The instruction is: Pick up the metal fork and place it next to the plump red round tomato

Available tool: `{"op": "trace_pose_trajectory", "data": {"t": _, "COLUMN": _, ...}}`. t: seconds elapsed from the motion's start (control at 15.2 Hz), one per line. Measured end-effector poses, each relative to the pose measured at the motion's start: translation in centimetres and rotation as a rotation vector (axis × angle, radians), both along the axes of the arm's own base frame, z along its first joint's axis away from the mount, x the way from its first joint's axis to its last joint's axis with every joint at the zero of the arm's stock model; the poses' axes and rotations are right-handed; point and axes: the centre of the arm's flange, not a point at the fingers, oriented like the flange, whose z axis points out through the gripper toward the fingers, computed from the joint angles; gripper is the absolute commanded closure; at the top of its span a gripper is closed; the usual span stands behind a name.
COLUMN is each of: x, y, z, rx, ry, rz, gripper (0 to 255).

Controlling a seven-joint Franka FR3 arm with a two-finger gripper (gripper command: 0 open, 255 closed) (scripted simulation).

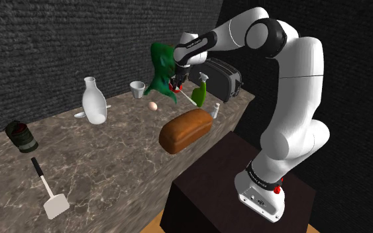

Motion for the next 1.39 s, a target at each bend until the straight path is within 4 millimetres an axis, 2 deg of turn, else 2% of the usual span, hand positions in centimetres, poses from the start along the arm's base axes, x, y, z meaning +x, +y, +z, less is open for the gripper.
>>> {"op": "trace_pose_trajectory", "data": {"t": 0.07, "x": 0.1, "y": -1.0, "z": -0.1, "rx": 0.000, "ry": 0.000, "rz": 0.000, "gripper": 255}}
{"op": "trace_pose_trajectory", "data": {"t": 0.2, "x": 0.1, "y": -1.4, "z": -0.7, "rx": 0.000, "ry": -0.001, "rz": 0.000, "gripper": 255}}
{"op": "trace_pose_trajectory", "data": {"t": 1.25, "x": 0.2, "y": -1.6, "z": -8.9, "rx": 0.000, "ry": -0.003, "rz": 0.002, "gripper": 255}}
{"op": "trace_pose_trajectory", "data": {"t": 1.39, "x": 0.5, "y": -1.3, "z": -9.5, "rx": -0.002, "ry": -0.012, "rz": 0.005, "gripper": 255}}
